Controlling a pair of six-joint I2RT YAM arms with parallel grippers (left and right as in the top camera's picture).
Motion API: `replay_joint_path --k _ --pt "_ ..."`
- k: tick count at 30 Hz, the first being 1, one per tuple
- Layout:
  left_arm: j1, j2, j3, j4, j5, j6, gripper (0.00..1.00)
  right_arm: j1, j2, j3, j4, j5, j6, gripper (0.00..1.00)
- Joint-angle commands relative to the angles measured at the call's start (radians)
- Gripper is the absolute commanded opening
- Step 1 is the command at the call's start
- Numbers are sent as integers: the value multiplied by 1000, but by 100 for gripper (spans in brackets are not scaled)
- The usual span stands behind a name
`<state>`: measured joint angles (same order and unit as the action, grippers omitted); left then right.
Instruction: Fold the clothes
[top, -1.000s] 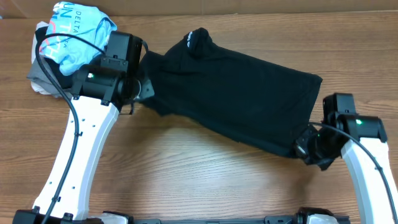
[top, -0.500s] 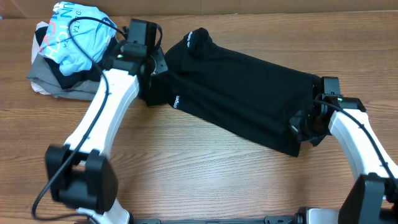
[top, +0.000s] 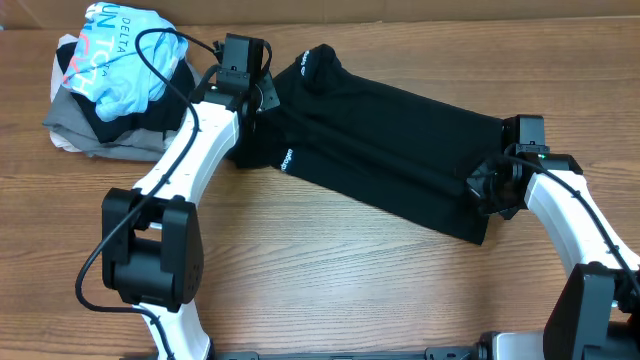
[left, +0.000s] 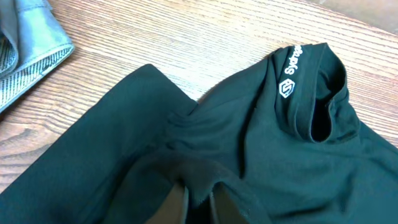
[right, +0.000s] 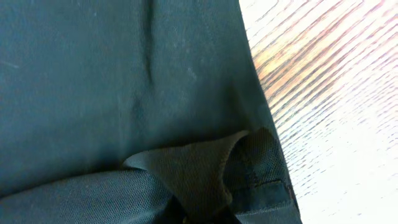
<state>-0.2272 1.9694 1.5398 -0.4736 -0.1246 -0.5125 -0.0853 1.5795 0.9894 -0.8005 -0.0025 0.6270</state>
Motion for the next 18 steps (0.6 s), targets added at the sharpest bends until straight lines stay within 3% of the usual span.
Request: replay_joint_path --k 1,3,6,10,15,17,18 --pt "3 19 -6 8 -6 19 20 -7 2 16 -1 47 -6 4" --pt "3 19 -6 6 -6 20 31 -7 2 16 -5 47 -6 5" --pt "3 19 -6 6 -5 41 49 -7 2 16 -8 47 -6 28" --pt "3 16 6 -4 -5 189 65 -8 1 28 -25 29 -7 46" --pt "5 15 192 -236 13 280 65 -9 1 176 -182 -26 -58 50" --pt "3 15 309 -335 60 335 66 -9 1 289 -268 -61 -103 63" --pt "-9 16 414 -393 95 383 76 -9 1 401 -344 -87 -139 71"
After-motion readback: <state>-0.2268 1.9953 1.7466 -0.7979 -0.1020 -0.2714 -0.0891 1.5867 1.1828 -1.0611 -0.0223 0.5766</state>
